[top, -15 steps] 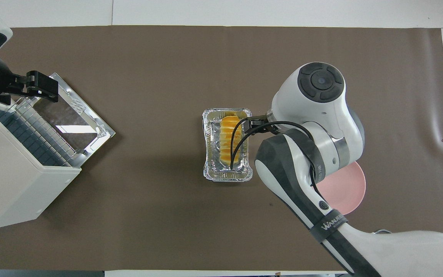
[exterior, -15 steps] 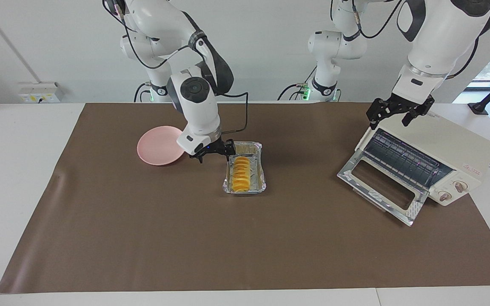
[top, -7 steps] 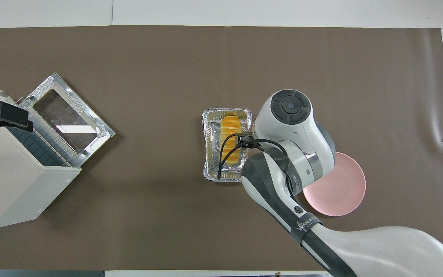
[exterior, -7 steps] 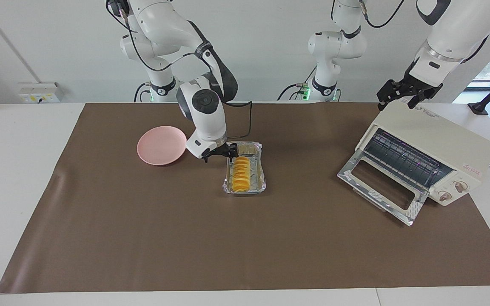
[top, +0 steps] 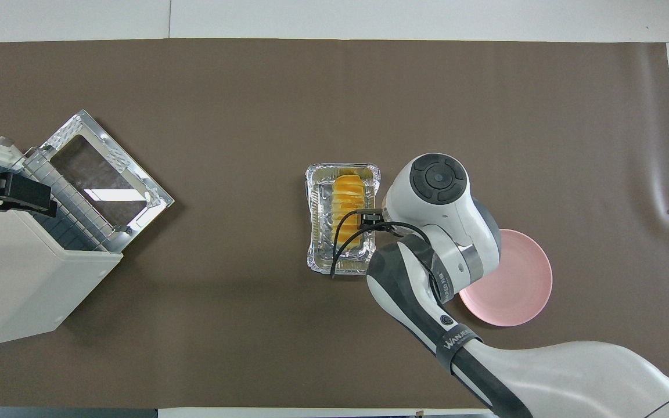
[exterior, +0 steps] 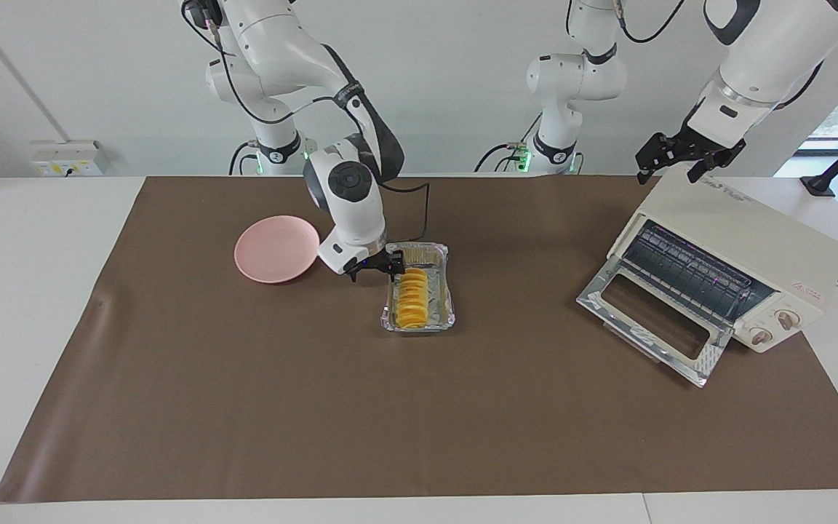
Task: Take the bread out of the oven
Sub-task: 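Grasp the tray edge with the right gripper while the left gripper withdraws, then slide the foil tray farther from the robot with the right gripper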
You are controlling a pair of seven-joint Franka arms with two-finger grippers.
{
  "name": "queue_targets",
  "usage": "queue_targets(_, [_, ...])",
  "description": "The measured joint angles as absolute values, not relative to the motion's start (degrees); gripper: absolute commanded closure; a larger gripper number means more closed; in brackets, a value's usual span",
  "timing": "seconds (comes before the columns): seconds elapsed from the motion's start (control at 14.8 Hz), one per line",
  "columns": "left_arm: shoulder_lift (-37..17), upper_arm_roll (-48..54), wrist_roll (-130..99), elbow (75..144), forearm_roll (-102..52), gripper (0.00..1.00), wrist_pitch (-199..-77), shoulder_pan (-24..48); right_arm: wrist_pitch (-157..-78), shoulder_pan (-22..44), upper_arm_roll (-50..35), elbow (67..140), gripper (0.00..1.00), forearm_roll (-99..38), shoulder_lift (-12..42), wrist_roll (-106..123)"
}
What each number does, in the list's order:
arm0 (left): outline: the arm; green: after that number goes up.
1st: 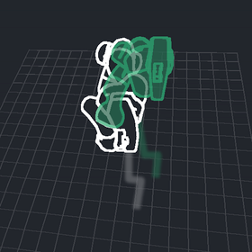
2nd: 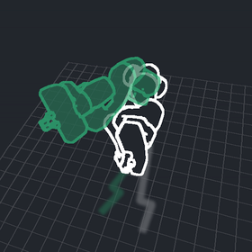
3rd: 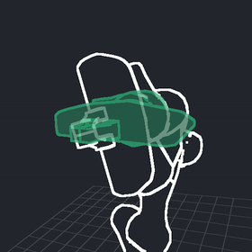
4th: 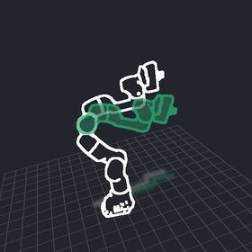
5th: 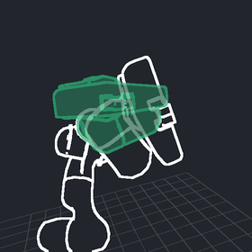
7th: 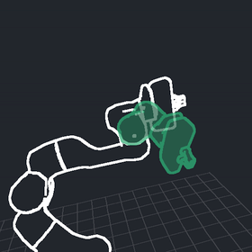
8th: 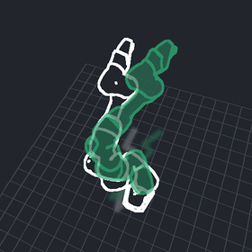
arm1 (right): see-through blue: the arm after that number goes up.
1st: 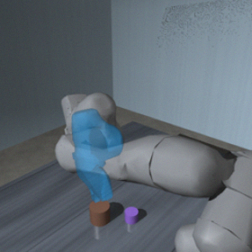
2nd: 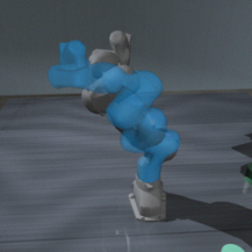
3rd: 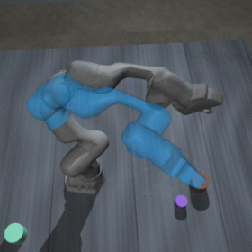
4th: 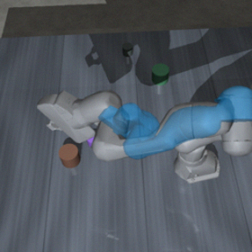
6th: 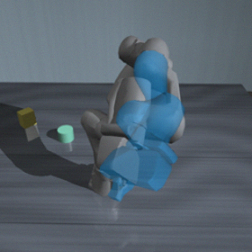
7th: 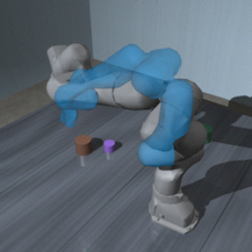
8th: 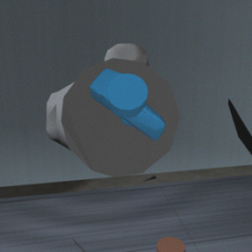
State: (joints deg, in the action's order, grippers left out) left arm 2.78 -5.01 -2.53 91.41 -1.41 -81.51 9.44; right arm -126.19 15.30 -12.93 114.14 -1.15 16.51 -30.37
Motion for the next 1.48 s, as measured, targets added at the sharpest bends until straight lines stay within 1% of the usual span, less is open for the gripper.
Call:
queue_targets(0.13, [2.77,-4.95,-2.06,91.52,-1.41,0.0,-82.65,9.44,-126.97,15.37,-12.97,114.78,0.24,-1.21,16.51,-30.39])
queue_targets(0.2, [2.77,-4.9,-1.96,91.55,-1.42,0.0,-82.82,9.44,-127.27,15.56,-13.03,114.99,0.26,-1.34,16.51,-30.39])
queue_targets(0.27, [2.74,-4.85,-1.9,91.69,-1.42,0.0,-82.88,9.44,-127.31,15.86,-13.06,115.08,0.33,-1.45,16.5,-30.4])
queue_targets(0.4, [2.39,-4.84,-1.88,91.95,-1.42,0.0,-82.93,9.44,-127.32,16.33,-13.06,115.15,0.56,-1.58,16.49,-30.41])
queue_targets(0.54, [1.69,-4.84,-1.86,92.0,-1.42,0.0,-82.77,9.44,-127.33,16.38,-13.07,115.22,0.75,-1.62,16.48,-30.41])
queue_targets(0.61, [1.45,-4.84,-1.84,92.0,-1.42,0.0,-82.53,9.44,-127.33,16.38,-13.07,115.25,0.9,-1.63,16.46,-30.41])
queue_targets(0.67, [1.33,-4.84,-1.82,92.01,-1.42,0.0,-82.4,9.44,-127.36,16.38,-13.07,115.28,1.0,-1.63,16.46,-30.41])
queue_targets(1.01, [1.35,-4.89,-1.8,92.01,-1.42,0.0,-82.33,9.45,-127.48,16.29,-13.05,115.39,1.0,-1.63,16.26,-30.3])
queue_targets(1.15, [1.42,-4.97,-1.8,92.0,-1.42,0.0,-82.33,9.45,-126.99,14.86,-12.85,114.4,1.0,-1.62,16.11,-29.3])
queue_targets(1.28, [1.46,-5.08,-1.8,92.0,-1.42,0.0,-82.33,9.41,-122.95,10.33,-12.7,110.91,1.0,-2.87,15.92,-23.64])
queue_targets(1.48, [1.46,-5.18,-1.8,92.0,-1.42,0.0,-82.33,9.37,-115.9,0.21,-12.32,103.92,1.0,-7.64,15.76,-14.3])
